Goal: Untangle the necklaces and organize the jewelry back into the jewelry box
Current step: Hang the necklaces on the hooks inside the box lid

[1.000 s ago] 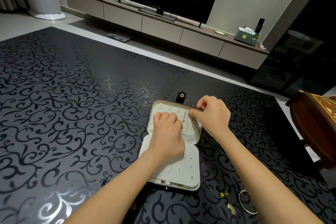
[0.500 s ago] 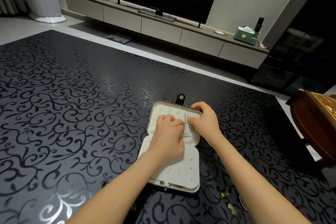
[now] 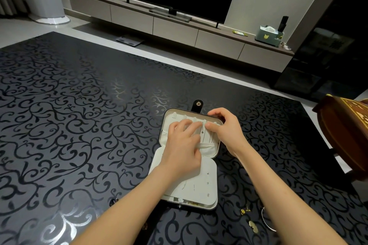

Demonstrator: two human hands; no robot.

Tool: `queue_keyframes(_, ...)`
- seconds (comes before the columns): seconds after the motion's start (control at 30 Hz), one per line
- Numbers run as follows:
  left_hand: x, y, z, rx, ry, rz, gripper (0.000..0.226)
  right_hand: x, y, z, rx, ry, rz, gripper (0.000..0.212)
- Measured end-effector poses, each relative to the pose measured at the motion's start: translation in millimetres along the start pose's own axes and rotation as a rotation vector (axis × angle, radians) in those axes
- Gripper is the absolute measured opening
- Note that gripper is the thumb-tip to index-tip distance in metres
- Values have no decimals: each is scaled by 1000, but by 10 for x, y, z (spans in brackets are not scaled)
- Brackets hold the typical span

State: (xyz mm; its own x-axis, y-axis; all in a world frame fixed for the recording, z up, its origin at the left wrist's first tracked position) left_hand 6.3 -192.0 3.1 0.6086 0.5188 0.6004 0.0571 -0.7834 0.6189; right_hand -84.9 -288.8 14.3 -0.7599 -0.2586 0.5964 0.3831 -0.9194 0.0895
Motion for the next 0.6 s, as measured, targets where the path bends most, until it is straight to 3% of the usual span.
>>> queue_keyframes(0.27, -19, -25, -60, -11, 54, -3, 18, 5, 20, -36, 48, -119, 38, 34)
queue_keyframes(0.5, -58, -31, -108, -56, 57, 57, 5, 1, 5, -103, 46, -208, 43, 40)
queue_keyframes(0.6, -101, -41, -96, -54, 66, 96, 6, 6, -8, -138, 24, -95, 59, 37)
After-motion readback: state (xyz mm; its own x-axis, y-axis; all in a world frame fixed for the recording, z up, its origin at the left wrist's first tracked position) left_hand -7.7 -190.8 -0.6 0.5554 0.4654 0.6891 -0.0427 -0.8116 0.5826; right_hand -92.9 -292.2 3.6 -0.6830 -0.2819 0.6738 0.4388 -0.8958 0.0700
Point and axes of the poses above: each hand's wrist, its own y-axis towards the middle knuckle, its own x-axis out of the back of the hand, z = x × y, the point moved 8 cm from there along y, towards the middle knuckle, and after that the axes turned 13 degrees about -y, right-handed, at the moved point
